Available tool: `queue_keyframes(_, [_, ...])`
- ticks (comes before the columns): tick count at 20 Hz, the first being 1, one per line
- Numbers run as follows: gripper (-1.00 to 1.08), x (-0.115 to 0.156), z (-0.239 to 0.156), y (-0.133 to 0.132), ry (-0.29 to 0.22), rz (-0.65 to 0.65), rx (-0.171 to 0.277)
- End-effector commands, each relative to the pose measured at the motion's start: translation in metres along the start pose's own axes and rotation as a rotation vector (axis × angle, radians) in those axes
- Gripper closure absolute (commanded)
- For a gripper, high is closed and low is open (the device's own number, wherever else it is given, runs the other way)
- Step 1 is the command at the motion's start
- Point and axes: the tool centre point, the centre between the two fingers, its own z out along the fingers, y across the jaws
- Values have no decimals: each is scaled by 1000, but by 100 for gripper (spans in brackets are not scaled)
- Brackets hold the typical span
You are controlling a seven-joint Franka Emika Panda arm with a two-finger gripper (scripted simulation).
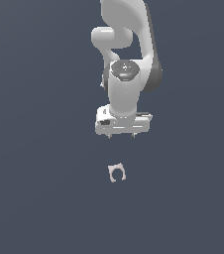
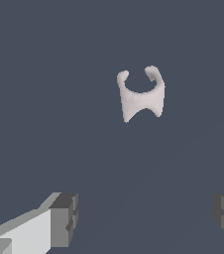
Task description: Pick up the object and move it to a goal position.
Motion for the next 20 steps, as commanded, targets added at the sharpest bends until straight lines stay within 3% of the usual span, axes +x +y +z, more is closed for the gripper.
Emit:
queue_keyframes(1, [-92,0,0,0,0,2,0])
queue_keyframes(10, [-92,6,4,1,0,-8,-1])
queue_keyframes(20, [-92,43,30,9,4,-64,-11])
